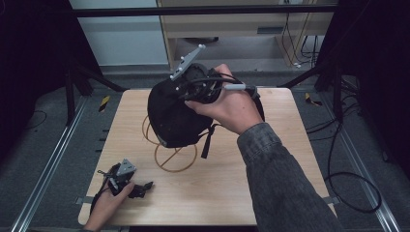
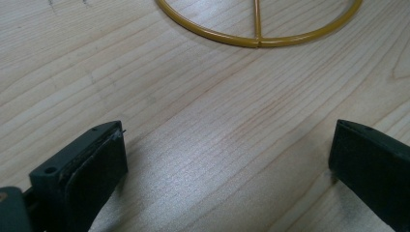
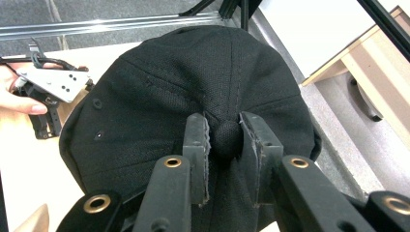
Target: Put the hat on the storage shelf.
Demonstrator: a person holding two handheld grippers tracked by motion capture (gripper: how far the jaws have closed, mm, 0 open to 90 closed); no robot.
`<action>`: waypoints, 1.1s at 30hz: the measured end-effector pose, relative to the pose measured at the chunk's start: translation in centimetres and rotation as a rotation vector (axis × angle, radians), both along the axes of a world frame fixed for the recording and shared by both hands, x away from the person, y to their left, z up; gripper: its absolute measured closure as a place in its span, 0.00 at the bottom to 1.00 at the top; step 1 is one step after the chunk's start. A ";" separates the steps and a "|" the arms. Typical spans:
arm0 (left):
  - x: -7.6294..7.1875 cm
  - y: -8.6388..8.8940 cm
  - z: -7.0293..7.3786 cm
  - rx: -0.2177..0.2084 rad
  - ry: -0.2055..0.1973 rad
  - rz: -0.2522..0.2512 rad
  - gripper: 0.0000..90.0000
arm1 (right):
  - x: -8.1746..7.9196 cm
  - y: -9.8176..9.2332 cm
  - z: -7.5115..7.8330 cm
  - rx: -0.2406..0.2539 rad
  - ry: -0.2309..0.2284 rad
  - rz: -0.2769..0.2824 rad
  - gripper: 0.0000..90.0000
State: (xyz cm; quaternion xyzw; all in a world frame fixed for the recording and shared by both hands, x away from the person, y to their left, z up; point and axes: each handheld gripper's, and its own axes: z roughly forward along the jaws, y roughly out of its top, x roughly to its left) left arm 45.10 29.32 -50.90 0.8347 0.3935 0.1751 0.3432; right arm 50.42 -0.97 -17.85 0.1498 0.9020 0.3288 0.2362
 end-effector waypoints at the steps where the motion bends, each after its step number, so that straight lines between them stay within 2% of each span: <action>1: 0.0 0.0 0.0 0.000 0.000 0.000 0.00 | 0.0 0.0 0.0 0.000 0.000 0.000 0.82; 13: 0.0 0.0 0.0 0.001 0.004 -0.002 0.00 | 1.0 2.1 0.1 -0.042 0.015 0.005 0.82; 21: 0.0 0.0 0.0 0.001 0.004 -0.002 0.00 | 1.8 3.7 -0.8 -0.062 0.031 0.009 0.82; 28: 0.0 0.0 0.0 -0.001 0.004 -0.003 0.00 | 2.6 5.6 -2.2 -0.089 0.053 0.013 0.82; 33: 0.0 0.0 0.0 -0.001 0.004 -0.004 0.00 | 2.9 6.2 -2.8 -0.096 0.061 0.017 0.82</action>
